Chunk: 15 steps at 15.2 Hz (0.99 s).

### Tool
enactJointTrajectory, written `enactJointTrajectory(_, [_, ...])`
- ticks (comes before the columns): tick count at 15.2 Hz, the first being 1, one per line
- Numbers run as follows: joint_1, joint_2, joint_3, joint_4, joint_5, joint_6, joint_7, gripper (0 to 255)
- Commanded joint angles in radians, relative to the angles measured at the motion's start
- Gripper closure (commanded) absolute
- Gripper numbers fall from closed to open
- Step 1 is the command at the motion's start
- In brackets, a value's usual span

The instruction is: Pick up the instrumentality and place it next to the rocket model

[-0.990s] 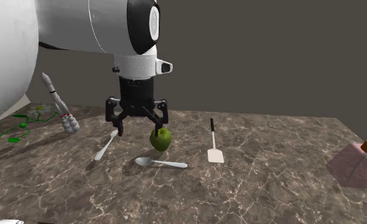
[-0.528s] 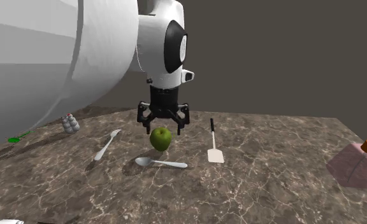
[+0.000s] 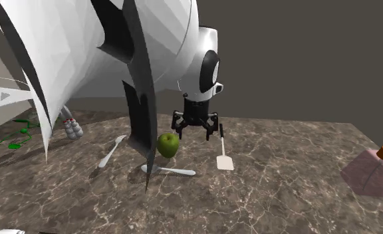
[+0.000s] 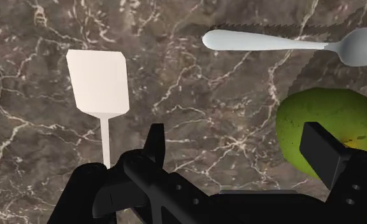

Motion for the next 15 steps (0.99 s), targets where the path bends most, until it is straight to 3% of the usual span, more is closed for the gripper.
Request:
enactJointTrajectory(1, [-0.009,0.07,-0.023,0.028,0.003,0.058,-0.024,0])
enactJointTrajectory(12, [-0.066,0.426,-0.112,0.249,0.11,0.261,-0.167,0])
enactJointTrajectory(15, [-0.072,0.456,-0.112,0.251,0.125,0.291,-0.178,0])
